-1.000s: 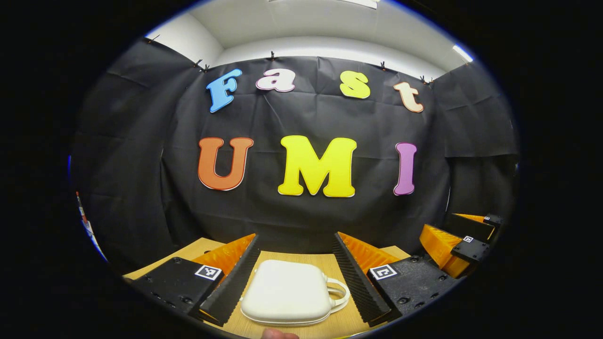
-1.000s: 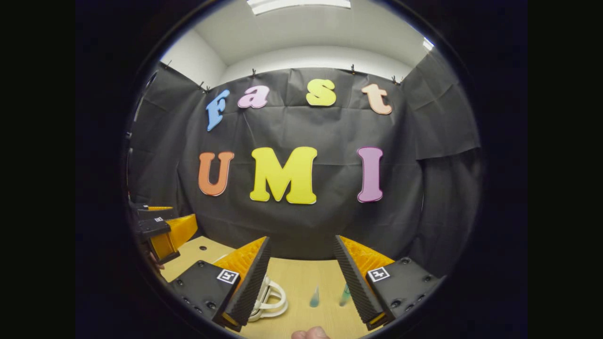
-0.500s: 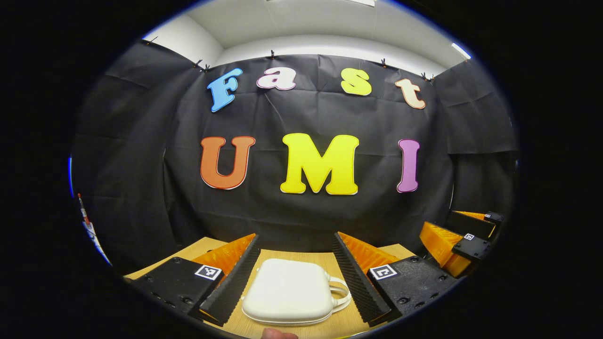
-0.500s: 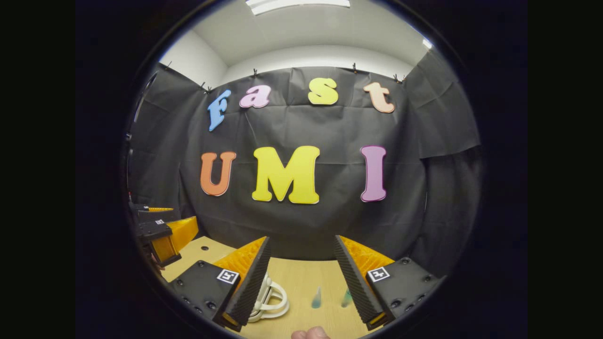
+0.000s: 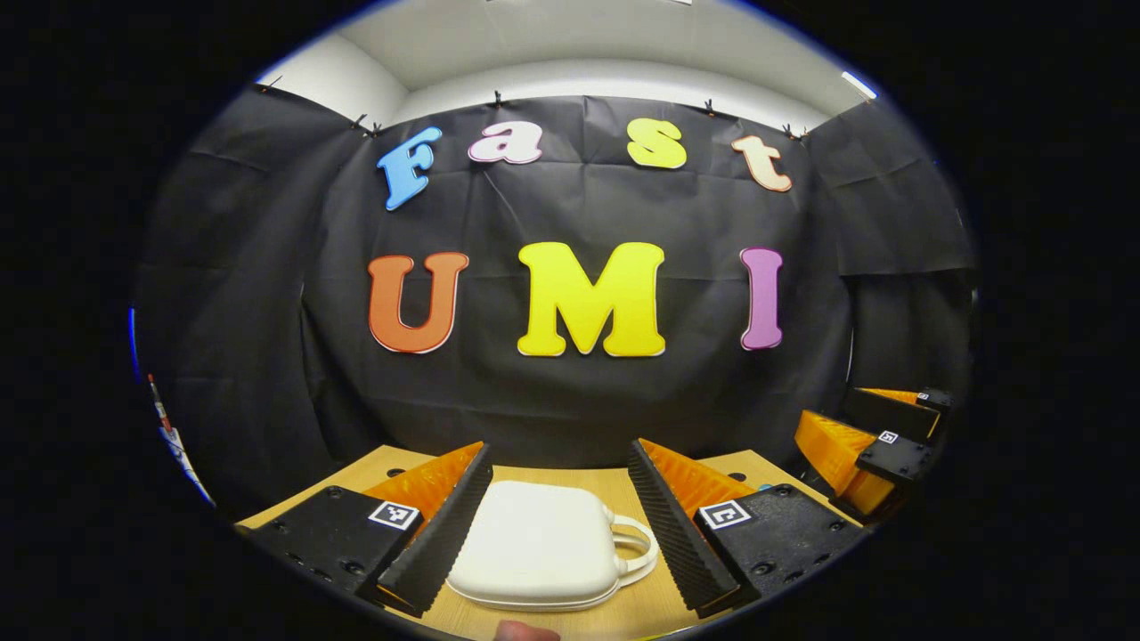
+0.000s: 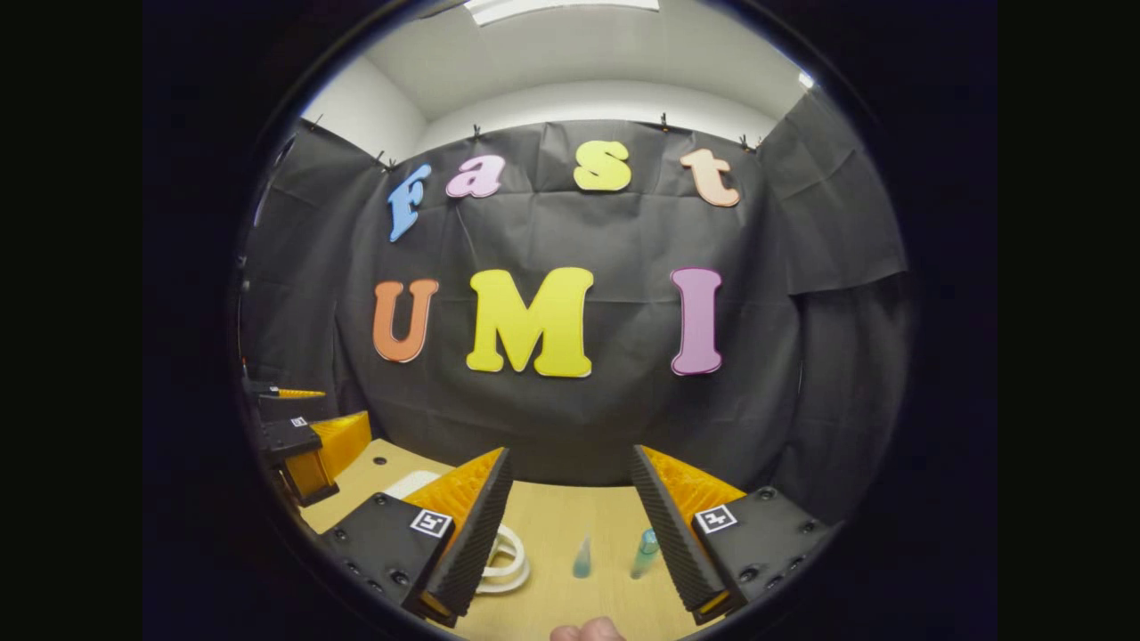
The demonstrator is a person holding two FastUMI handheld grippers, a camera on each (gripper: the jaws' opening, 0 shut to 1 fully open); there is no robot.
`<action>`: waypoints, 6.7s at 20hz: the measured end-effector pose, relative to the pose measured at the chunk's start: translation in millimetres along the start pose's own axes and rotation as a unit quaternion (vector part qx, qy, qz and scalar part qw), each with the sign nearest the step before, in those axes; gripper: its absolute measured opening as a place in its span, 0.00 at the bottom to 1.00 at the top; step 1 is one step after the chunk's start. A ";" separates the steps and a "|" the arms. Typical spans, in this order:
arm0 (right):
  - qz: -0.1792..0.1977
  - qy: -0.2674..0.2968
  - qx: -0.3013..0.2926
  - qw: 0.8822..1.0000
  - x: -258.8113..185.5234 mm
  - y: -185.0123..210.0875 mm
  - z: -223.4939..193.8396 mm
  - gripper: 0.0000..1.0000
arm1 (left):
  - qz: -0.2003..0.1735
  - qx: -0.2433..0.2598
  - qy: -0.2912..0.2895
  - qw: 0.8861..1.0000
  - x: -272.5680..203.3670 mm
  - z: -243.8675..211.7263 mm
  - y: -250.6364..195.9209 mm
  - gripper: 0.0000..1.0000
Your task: First open the suitcase, pack the skin care products into it, and then close the suitcase.
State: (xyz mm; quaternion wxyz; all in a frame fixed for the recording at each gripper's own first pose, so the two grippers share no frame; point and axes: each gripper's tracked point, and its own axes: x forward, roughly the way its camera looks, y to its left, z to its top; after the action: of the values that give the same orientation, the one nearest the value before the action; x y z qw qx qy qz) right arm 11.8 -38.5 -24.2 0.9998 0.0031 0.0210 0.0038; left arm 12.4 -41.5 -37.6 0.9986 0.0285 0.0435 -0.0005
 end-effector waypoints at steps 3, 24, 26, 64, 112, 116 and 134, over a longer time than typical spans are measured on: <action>-0.012 0.017 0.002 1.000 -3.0 -22.7 -12.4 0.80 | -0.025 0.006 0.025 0.999 1.9 -19.9 -24.0 0.98; -0.131 0.092 -0.002 0.987 -29.6 -185.0 -72.9 0.80 | -0.149 0.415 0.251 0.862 93.1 -249.4 -92.3 0.98; -0.139 0.091 0.001 0.986 -30.3 -192.6 -73.2 0.80 | -0.149 0.433 0.261 0.850 100.1 -258.6 -95.1 0.96; 0.014 0.044 -0.040 0.998 1.2 14.6 -6.8 0.80 | 0.042 0.107 0.060 0.992 87.7 -41.0 210.5 0.03; -0.040 0.093 0.006 0.995 -10.6 -61.8 -73.3 0.80 | -0.015 -0.055 0.095 0.994 28.4 -62.3 24.7 0.98; -0.043 0.099 0.005 0.994 -10.4 -88.4 -80.5 0.80 | -0.069 -0.048 0.111 0.990 37.6 -72.8 -43.0 0.98; -0.124 0.188 -0.020 0.974 -29.0 -228.0 -140.5 0.77 | -0.193 -0.037 0.249 0.948 138.8 -244.1 -225.9 0.99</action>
State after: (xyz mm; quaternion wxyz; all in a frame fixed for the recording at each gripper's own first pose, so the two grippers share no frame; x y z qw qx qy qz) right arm -21.4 -265.9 -164.7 0.9705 -0.0206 0.2090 -0.1188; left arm 128.7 -252.9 -305.3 0.9371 -0.0180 0.2958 -0.1847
